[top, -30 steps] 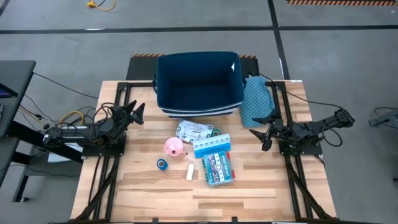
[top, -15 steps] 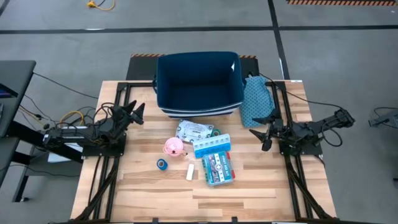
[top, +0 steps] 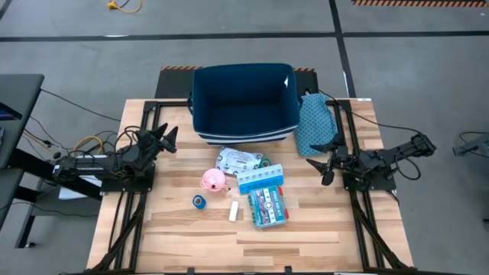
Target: Pick & place medical supplies in basket/bin
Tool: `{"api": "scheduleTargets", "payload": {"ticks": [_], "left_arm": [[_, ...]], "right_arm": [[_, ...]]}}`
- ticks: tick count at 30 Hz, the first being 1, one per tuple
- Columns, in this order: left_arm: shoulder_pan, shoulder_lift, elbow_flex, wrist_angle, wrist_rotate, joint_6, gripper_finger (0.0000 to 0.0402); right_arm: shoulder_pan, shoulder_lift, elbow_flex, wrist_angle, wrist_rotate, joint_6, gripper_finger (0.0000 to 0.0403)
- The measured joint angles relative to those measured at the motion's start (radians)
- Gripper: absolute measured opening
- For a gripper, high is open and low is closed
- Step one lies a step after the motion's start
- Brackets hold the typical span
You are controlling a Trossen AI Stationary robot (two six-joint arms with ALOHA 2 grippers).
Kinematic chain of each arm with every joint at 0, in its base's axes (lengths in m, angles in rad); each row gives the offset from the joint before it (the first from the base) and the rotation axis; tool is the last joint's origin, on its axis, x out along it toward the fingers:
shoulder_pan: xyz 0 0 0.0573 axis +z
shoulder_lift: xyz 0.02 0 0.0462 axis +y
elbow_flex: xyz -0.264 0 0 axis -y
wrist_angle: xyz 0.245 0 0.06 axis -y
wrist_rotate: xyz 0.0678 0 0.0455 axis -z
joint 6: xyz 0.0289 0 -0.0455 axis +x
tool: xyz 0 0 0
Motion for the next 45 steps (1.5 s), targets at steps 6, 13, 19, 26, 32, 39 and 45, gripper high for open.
{"api": "scheduleTargets", "payload": {"ticks": [6, 13, 19, 26, 32, 39, 45], "left_arm": [[0.000, 0.000, 0.000, 0.000, 0.000, 0.000, 0.0323], [0.000, 0.000, 0.000, 0.000, 0.000, 0.000, 0.0323], [0.000, 0.000, 0.000, 0.000, 0.000, 0.000, 0.0323], [0.000, 0.000, 0.000, 0.000, 0.000, 0.000, 0.0323], [0.000, 0.000, 0.000, 0.000, 0.000, 0.000, 0.0323], [0.000, 0.000, 0.000, 0.000, 0.000, 0.000, 0.0323], [0.000, 0.000, 0.000, 0.000, 0.000, 0.000, 0.0323]], "right_arm": [[0.000, 0.000, 0.000, 0.000, 0.000, 0.000, 0.0260], [0.000, 0.000, 0.000, 0.000, 0.000, 0.000, 0.0260], [0.000, 0.000, 0.000, 0.000, -0.001, 0.000, 0.0260], [0.000, 0.000, 0.000, 0.000, -0.001, 0.000, 0.0260], [-0.021, 0.000, 0.000, 0.000, 0.004, 0.001, 0.0260], [-0.043, 0.000, 0.000, 0.063, -0.022, 0.198, 0.0260], [-0.046, 0.029, 0.050, 0.020, -0.121, 0.349, 0.0260]]}}
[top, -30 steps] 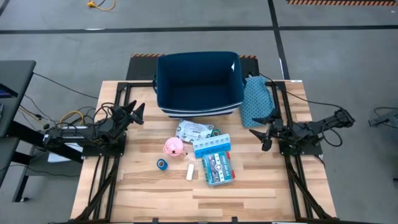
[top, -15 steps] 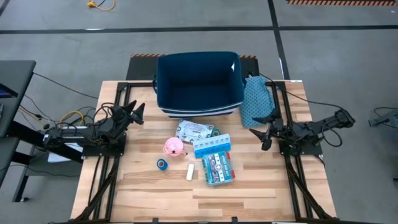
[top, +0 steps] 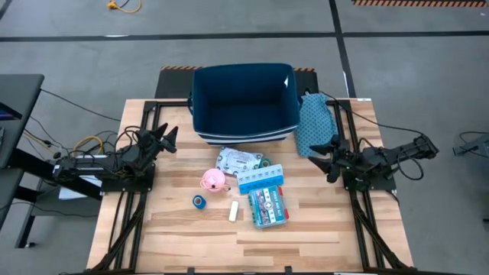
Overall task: Pick & place medical supplies in basket/bin
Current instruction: Put the blue pill box into the blue bin
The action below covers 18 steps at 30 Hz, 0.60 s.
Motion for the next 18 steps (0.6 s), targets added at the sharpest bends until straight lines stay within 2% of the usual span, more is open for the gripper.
{"api": "scheduleTargets", "payload": {"ticks": [5, 9, 15, 18], "left_arm": [[0.000, 0.000, 0.000, 0.000, 0.000, 0.000, 0.0323], [0.000, 0.000, 0.000, 0.000, 0.000, 0.000, 0.0323], [0.000, 0.000, 0.000, 0.000, 0.000, 0.000, 0.0323], [0.000, 0.000, 0.000, 0.000, 0.000, 0.000, 0.0323]], "right_arm": [[0.002, 0.155, 0.103, -0.083, -0.036, 0.131, 0.0260], [-0.002, 0.354, 0.238, -0.116, -0.122, 0.124, 0.0260], [-0.060, 0.649, 0.534, -0.461, -0.184, 0.096, 0.0260], [-0.114, 0.762, 0.660, -0.603, -0.257, 0.068, 0.0260]]}}
